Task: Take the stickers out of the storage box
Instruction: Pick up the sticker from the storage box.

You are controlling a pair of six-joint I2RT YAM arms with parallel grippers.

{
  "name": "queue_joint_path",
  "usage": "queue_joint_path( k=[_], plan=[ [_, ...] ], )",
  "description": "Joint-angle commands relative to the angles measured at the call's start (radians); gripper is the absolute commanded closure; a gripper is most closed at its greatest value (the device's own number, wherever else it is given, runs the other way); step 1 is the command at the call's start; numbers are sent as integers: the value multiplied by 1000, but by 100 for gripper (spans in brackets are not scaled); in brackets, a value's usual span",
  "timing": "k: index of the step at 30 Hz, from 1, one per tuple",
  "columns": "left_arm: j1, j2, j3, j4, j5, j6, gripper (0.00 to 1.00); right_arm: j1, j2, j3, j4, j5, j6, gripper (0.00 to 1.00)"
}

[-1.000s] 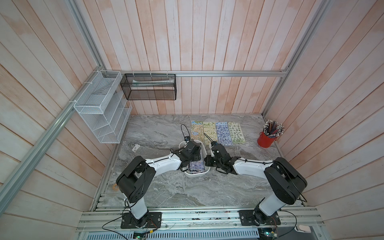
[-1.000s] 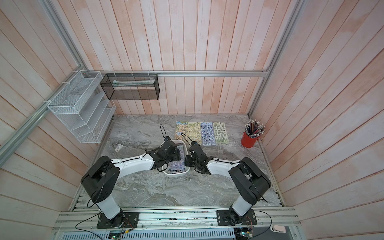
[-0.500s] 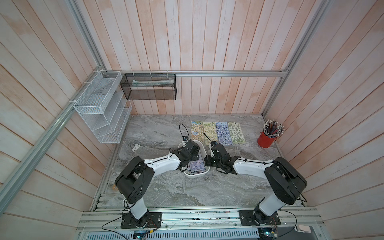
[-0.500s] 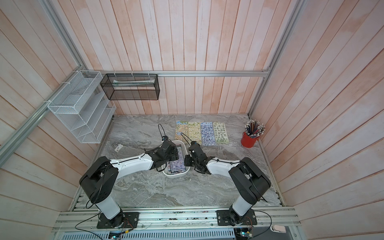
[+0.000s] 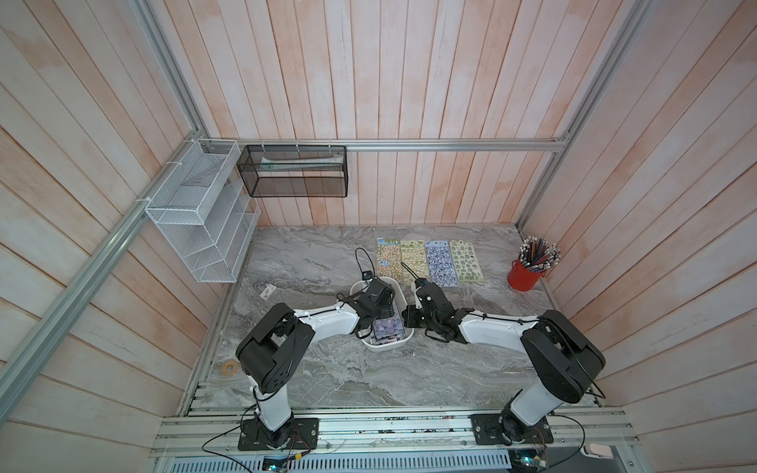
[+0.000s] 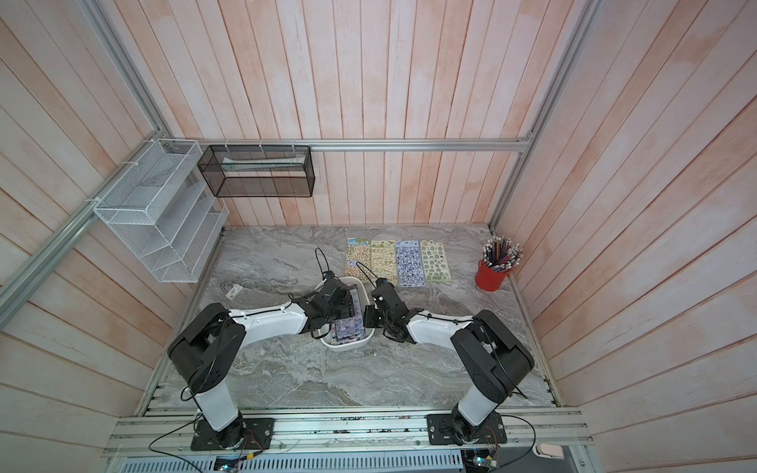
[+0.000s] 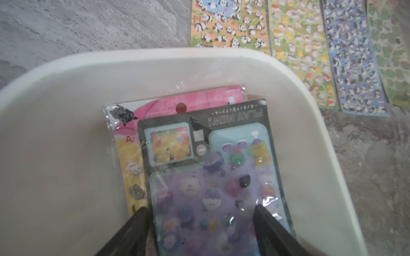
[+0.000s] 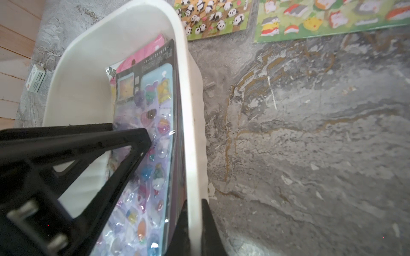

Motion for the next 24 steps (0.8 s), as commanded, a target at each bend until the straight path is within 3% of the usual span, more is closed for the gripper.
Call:
queue_joint_path(
  k=[1,24],
  plan=[
    [23,39,-32,-70,18,-15,23,-13,21,-5,-46,31,14,100],
    [82,-208,-236,272,284,-64,34,-13,55,1,-37,19,14,100]
  ],
)
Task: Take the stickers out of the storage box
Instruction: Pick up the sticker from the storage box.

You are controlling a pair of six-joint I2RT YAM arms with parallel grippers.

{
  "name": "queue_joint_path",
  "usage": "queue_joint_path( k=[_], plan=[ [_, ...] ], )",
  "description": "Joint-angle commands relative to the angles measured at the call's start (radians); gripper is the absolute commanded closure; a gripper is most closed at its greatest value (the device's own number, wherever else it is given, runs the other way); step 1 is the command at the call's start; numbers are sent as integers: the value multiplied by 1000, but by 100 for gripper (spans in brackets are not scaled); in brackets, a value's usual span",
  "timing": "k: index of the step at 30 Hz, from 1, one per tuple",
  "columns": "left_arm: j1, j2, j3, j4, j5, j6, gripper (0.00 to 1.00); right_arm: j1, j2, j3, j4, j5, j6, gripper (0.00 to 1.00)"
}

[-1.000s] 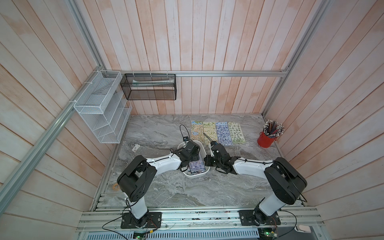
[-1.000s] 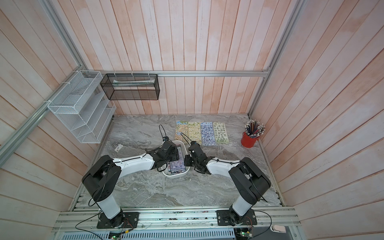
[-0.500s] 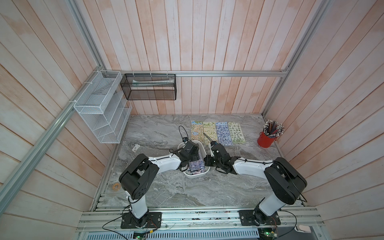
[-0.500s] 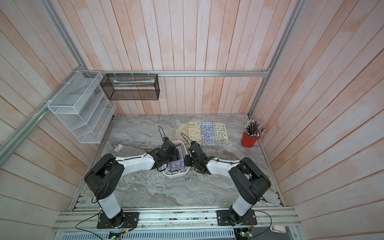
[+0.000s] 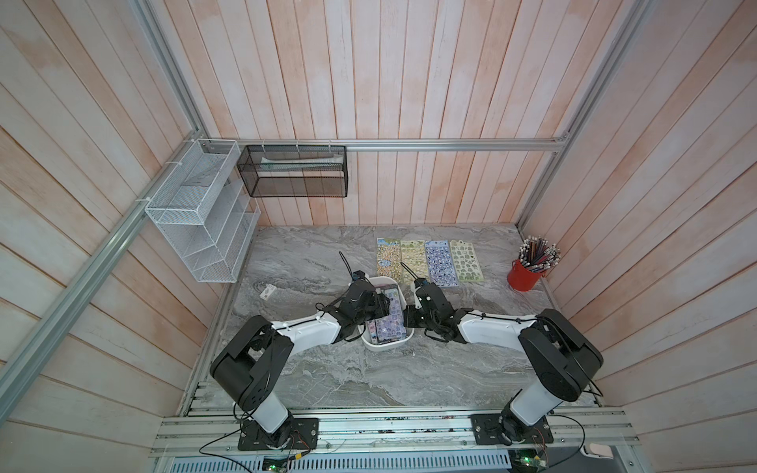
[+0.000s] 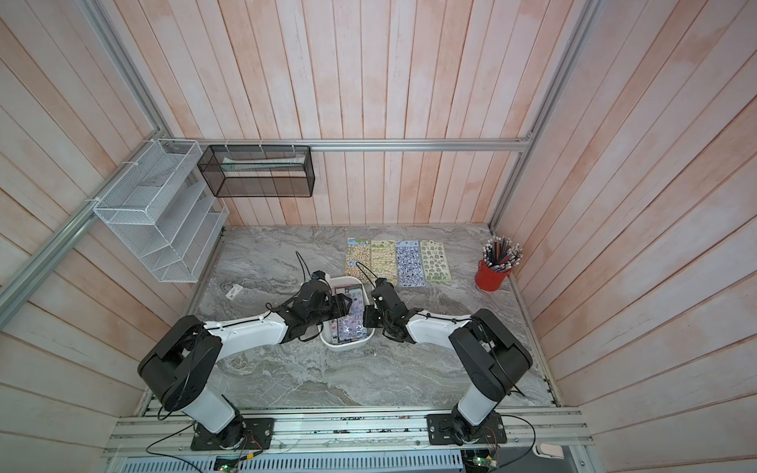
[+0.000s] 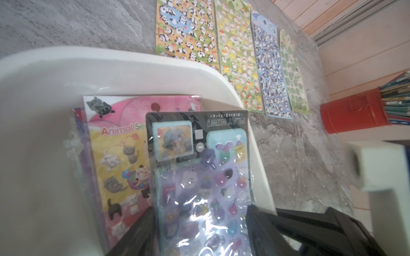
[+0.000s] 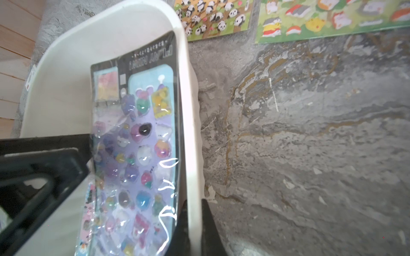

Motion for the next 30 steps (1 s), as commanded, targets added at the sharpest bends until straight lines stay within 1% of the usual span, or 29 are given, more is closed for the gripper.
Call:
queue_joint_path(
  k=[1,5,8,11,15,19,23,27,30],
  plan=[
    [17,-38,-32,10,35,-12,34,-12,40,0,-56,23,15,100],
    [21,-71,-45,44,56,-11,38,-13,46,6,-58,21,13,100],
    [24,-87,-53,61,72,-5,45,-13,51,9,-60,20,10,100],
    [27,-94,-53,67,82,4,55,-12,55,14,-61,19,9,100],
    [35,-89,-55,74,95,5,73,-12,55,18,-63,20,9,100],
    [37,-72,-55,76,103,1,83,-13,53,12,-59,20,11,100],
    [39,-53,-50,71,108,0,99,-12,46,5,-55,19,15,100],
    [39,-52,-48,64,108,-2,100,-12,38,-1,-55,21,15,100],
    [43,-80,-38,46,103,7,100,-13,34,-3,-56,22,15,100]
  ],
)
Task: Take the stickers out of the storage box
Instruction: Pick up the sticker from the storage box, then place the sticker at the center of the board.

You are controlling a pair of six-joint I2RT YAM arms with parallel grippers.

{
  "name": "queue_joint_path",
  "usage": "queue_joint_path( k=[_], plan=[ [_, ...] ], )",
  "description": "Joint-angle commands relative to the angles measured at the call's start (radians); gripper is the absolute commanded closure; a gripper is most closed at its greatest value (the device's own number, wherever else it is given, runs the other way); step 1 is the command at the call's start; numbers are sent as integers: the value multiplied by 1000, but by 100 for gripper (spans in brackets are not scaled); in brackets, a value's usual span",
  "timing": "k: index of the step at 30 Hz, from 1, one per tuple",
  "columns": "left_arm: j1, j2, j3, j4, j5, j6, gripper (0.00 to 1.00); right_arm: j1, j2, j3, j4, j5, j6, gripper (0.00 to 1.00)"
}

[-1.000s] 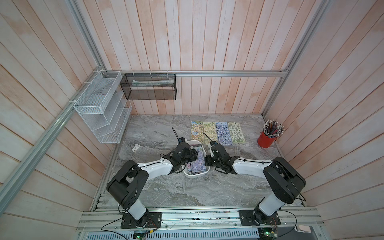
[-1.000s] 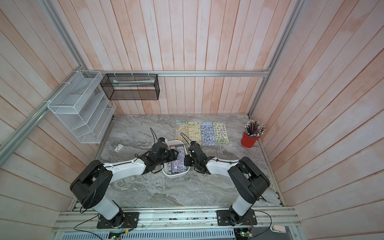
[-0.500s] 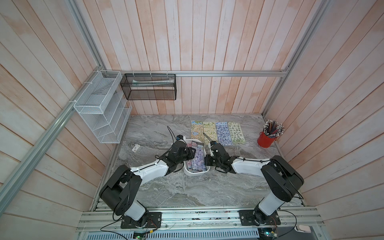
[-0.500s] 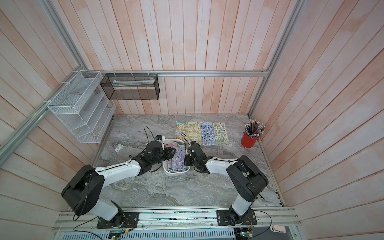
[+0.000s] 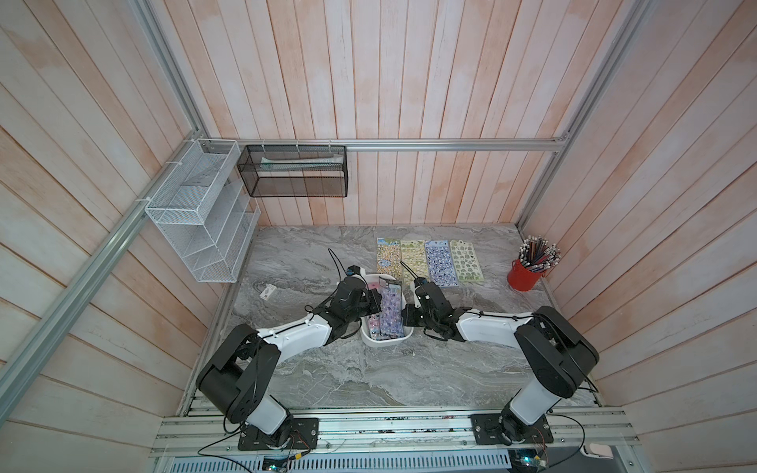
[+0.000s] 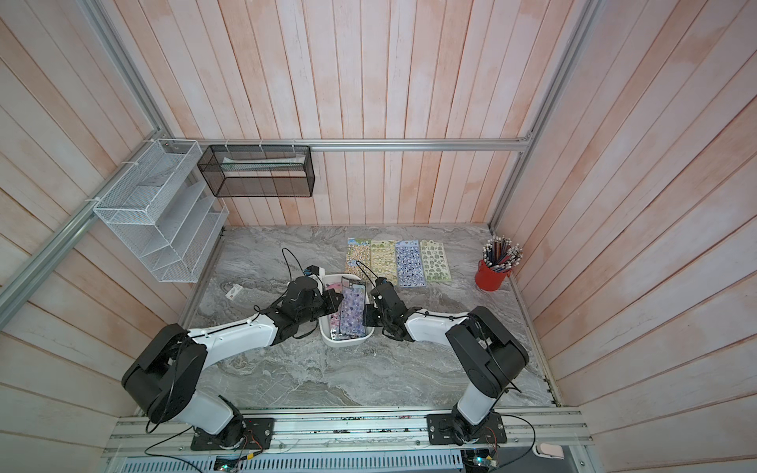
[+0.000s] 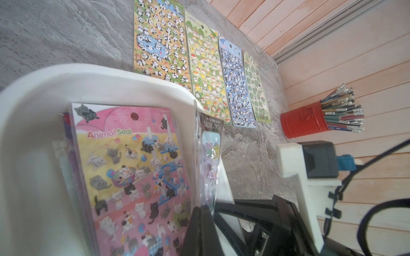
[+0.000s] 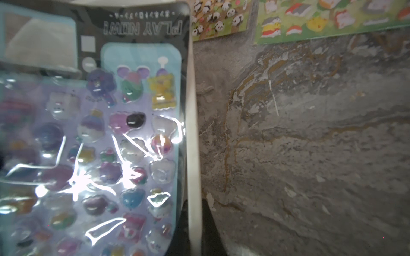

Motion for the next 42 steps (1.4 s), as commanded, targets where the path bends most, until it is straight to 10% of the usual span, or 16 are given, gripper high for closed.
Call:
queue_joint_path(
  k=[1,16,27,42],
  plan=[
    [9,-18,2,-37,14,16,100,-5,8,-17,-63,27,9,100],
    [272,-162,212,-187,313,167,100,-5,-53,-21,-102,31,-20,100],
    [517,96,506,-251,540,292,100,-70,-232,-40,-210,-31,-96,100],
    [543,547,806,-342,539,406,100,-351,-584,-111,-359,-90,-137,100]
  ],
)
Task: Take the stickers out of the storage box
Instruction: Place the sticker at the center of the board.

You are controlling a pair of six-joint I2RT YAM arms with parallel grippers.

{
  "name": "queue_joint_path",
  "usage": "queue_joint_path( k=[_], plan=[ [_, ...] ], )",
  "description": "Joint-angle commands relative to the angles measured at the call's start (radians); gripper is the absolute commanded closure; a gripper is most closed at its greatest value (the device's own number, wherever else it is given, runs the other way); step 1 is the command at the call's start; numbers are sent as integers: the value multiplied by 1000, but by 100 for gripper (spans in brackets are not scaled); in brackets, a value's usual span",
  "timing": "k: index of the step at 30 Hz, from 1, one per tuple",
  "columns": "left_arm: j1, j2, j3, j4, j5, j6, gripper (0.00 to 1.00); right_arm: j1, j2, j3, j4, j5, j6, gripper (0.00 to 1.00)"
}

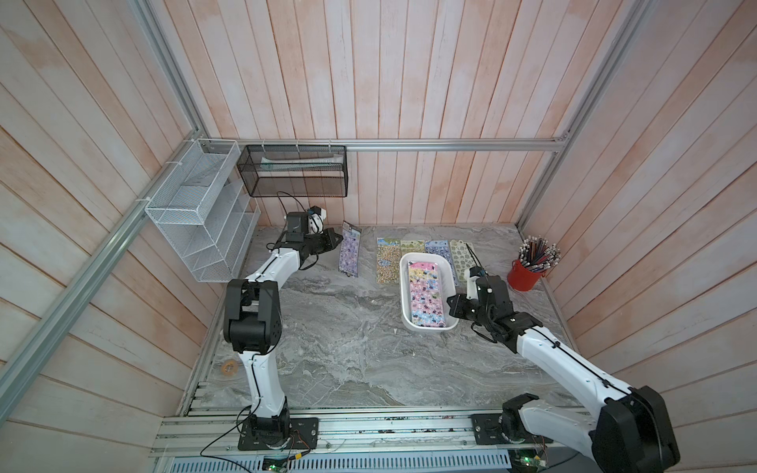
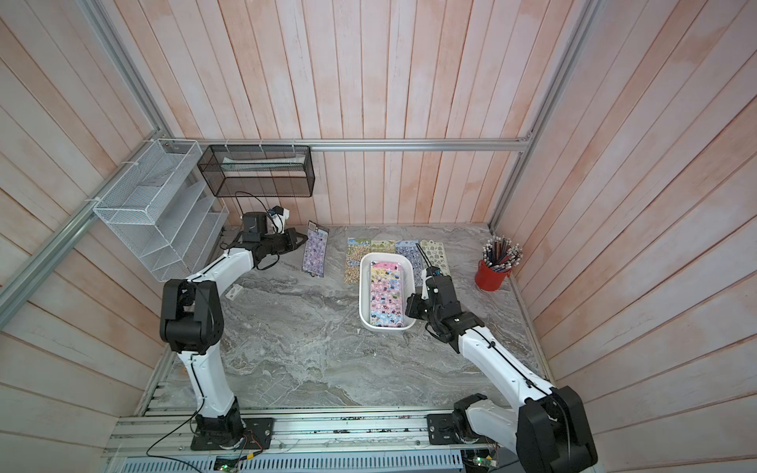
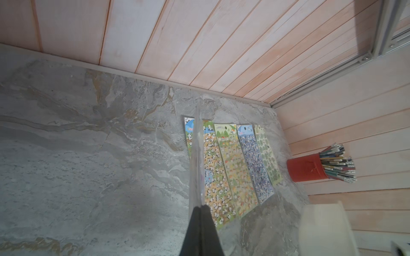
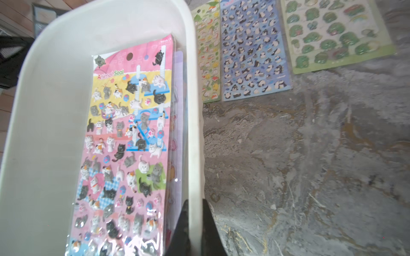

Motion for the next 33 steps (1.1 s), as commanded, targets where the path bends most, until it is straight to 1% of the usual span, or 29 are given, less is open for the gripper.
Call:
queue_joint_path(
  k=[1,4,9,15,22,29,30,31,33],
  plan=[
    [0,77,47,2,21,10,100,-21,-22,7,-30,-34,-22,100],
    [2,147,89,11,28,2,100,-30,-7,19,-49,-47,-33,100],
    [2,266,201,-40,28,17,100,-31,19,27,-54,-58,-40,100],
    [-11,351,274,-66,28,19,100,-32,40,45,-57,-48,-48,100],
    [-49,413,348,-105,5,37,100,-32,66,57,-54,-51,-53,100],
    [-48,427,368,-116,-42,31,100,-32,66,48,-51,-71,-63,100],
    [-47,427,371,-119,-47,31,98,-32,66,46,-51,-72,-64,100],
    [-46,427,375,-123,-52,31,92,-32,67,43,-50,-73,-64,100],
    [-46,424,381,-132,-61,31,77,-32,67,41,-51,-77,-64,100]
  ],
)
